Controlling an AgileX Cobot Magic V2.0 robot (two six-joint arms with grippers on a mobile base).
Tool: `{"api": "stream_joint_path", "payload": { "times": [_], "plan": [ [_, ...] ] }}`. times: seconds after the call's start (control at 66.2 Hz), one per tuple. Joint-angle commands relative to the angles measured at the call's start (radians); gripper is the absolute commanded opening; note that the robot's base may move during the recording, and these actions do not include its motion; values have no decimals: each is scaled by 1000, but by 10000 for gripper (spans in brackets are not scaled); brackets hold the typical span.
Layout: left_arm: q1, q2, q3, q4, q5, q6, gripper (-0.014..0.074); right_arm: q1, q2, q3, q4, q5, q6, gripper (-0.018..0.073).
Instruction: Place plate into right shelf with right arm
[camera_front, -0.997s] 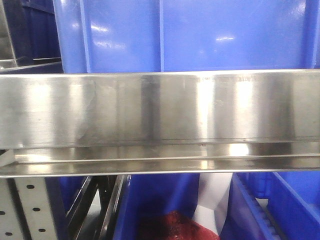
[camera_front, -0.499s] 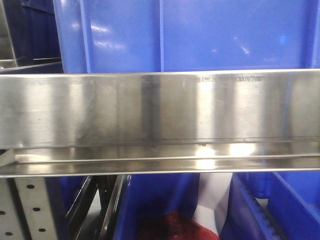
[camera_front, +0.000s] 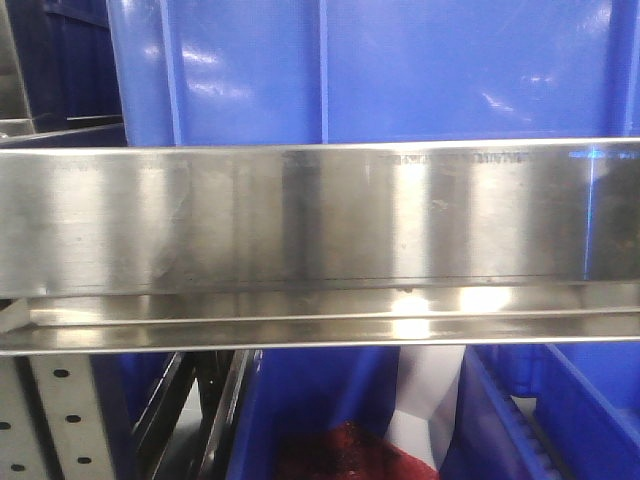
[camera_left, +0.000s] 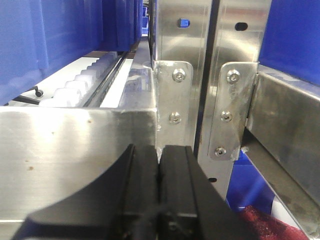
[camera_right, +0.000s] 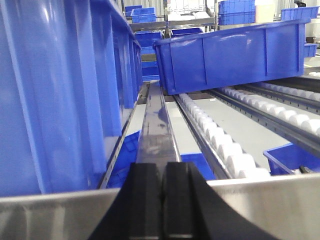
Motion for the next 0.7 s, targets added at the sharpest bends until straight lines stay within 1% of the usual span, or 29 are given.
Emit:
{"api": "stream_joint_path", "payload": {
  "times": [0.0,0.076,0.212,0.363,0.514,0.68],
  "plan": [
    [-5,-5,8,-4,-86,-3,-47,9,-8,-13,-28,-98,7,55],
    [-5,-5,8,-4,-86,-3,-47,31,-16,8,-51,-98,7,55],
    [-5,-5,8,-4,-86,-3,-47,66,-20,25,-52,-70,6,55],
    [-5,-5,8,-4,-86,-3,-47,65,-20,25,-53,-53,6,55],
    [-5,-5,8,-4,-86,-3,-47,65,-20,25,-53,-6,6,55],
    [-5,-5,8,-4,-86,-3,-47,65,-20,25,-53,-16,6,55]
  ]
}}
